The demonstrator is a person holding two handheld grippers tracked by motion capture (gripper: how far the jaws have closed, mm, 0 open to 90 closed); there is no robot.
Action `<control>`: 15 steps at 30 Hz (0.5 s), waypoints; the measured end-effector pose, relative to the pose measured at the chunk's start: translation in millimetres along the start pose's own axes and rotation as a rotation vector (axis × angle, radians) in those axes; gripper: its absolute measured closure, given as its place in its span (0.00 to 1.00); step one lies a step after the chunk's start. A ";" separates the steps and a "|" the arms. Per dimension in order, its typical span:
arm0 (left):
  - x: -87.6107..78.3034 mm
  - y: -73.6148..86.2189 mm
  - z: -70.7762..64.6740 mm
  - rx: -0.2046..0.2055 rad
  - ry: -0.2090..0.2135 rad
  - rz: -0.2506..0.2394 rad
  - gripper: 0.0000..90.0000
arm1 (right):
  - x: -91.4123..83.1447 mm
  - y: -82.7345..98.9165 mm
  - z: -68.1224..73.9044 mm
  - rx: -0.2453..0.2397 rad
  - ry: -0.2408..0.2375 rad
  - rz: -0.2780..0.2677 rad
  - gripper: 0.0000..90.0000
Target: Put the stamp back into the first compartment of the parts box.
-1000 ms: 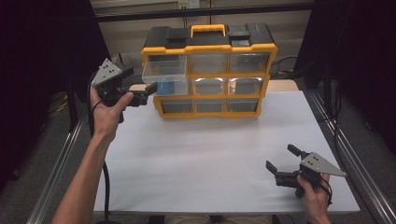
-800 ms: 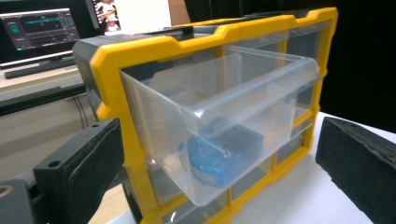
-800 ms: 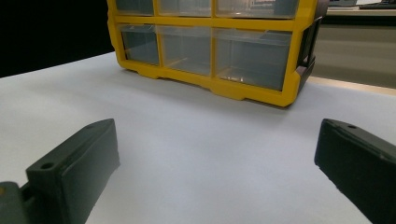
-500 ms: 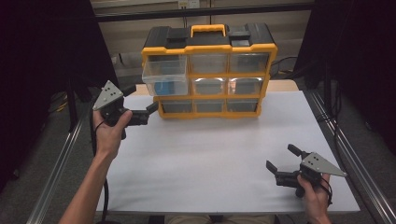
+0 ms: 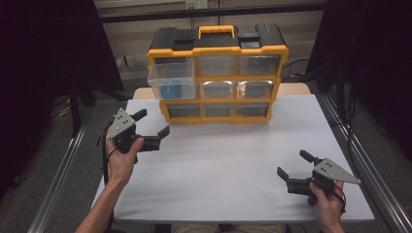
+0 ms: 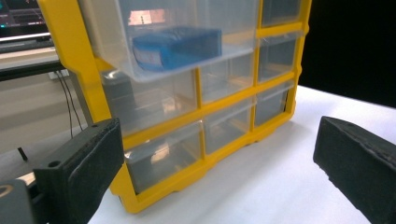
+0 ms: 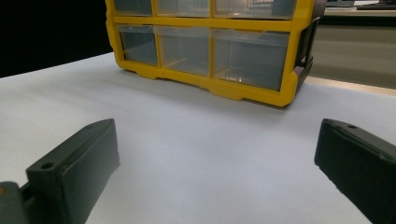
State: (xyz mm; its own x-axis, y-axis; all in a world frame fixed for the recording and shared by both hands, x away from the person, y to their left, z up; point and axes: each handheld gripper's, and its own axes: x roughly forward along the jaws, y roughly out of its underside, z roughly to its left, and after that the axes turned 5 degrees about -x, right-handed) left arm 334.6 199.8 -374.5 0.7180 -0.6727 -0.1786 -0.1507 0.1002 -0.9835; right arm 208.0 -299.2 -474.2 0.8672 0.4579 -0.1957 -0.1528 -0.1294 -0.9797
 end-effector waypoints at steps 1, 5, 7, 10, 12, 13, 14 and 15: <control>0.4 2.9 -0.6 -0.014 -0.001 -0.006 0.02 | 0.0 0.0 0.0 0.000 0.000 0.000 0.00; 1.3 17.5 -3.4 -0.036 -0.004 0.000 0.02 | 0.1 -0.1 -0.1 0.000 -0.002 -0.001 0.00; 3.3 24.7 -3.8 -0.052 0.009 0.024 0.02 | -0.1 -0.2 -0.1 0.004 -0.001 0.002 0.00; 0.5 33.3 -5.8 -0.057 -0.015 0.021 0.03 | 0.5 0.1 -0.5 -0.004 -0.001 0.004 0.00; -1.8 39.1 -6.8 -0.071 -0.009 0.014 0.03 | 0.2 -0.1 0.2 -0.002 0.000 0.003 0.00; -2.8 42.7 -7.6 -0.087 -0.007 0.005 0.03 | 0.0 -0.1 0.3 -0.001 0.000 0.003 0.00; -4.6 46.4 -7.2 -0.084 -0.014 0.010 0.03 | 0.3 0.0 0.2 0.002 0.002 0.000 0.00; -6.1 50.4 -6.6 -0.080 -0.021 0.015 0.03 | 0.2 0.0 -0.3 0.000 0.003 0.002 0.00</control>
State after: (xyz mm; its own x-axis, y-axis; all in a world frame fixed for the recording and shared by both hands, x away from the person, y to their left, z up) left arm 318.1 204.1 -422.8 0.7295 -0.6557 -0.1947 -0.2147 0.0508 -0.9754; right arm 208.3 -299.4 -474.2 0.8682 0.4552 -0.1977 -0.1547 -0.1301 -0.9793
